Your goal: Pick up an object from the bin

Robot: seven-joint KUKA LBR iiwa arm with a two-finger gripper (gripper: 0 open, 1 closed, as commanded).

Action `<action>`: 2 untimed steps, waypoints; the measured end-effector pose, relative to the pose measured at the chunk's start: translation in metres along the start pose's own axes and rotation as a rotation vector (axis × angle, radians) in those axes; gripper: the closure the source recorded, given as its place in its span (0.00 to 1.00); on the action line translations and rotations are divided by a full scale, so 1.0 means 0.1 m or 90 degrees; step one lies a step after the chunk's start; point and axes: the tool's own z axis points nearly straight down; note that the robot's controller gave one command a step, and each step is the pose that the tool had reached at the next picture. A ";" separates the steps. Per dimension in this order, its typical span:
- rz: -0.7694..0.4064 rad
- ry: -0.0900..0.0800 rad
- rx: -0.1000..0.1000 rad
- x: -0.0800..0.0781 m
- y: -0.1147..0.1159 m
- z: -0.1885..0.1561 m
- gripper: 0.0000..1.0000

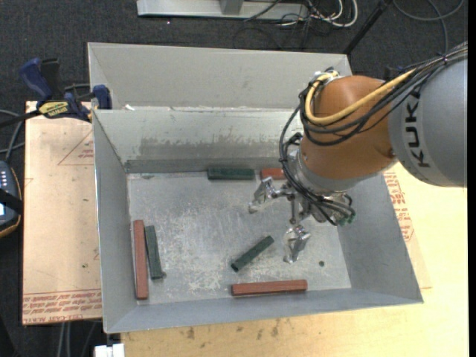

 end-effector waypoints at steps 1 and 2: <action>-0.132 -0.002 -0.001 -0.26 -0.05 1.17 1.00; -0.132 -0.002 -0.001 -0.26 -0.05 1.17 1.00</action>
Offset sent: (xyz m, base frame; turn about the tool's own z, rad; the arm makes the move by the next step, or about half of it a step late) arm 0.0000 0.0000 0.0000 0.0000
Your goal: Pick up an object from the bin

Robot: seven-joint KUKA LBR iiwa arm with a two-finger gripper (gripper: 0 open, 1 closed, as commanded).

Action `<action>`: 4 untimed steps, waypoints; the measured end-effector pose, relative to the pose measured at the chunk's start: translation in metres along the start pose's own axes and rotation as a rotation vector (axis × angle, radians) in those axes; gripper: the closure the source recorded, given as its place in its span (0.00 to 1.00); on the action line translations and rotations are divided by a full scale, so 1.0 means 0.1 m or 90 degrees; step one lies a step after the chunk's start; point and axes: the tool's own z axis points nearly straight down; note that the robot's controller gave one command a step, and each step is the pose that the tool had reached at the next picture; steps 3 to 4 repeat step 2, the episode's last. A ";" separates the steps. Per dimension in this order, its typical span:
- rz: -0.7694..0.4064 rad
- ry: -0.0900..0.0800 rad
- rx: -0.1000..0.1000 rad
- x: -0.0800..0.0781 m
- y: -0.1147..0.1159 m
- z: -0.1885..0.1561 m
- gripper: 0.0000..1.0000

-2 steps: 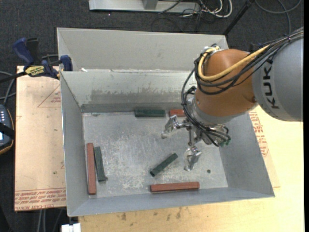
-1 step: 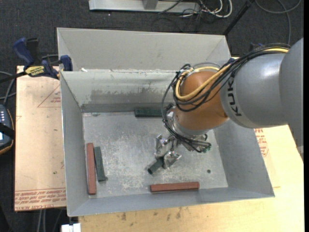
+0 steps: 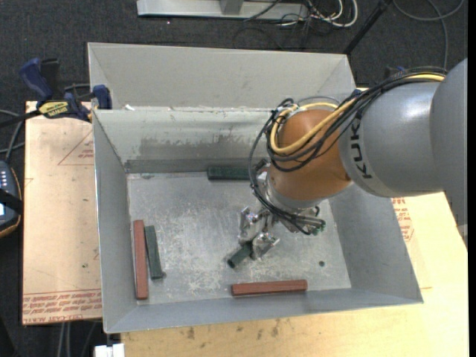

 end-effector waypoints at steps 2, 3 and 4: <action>-0.005 0.004 -0.002 0.07 0.07 -1.03 1.00; -0.005 0.004 -0.002 0.07 0.07 -1.03 1.00; -0.005 0.004 -0.002 0.07 0.07 -1.03 1.00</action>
Offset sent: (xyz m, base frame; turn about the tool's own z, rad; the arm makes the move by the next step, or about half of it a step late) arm 0.0000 0.0000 0.0000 0.0000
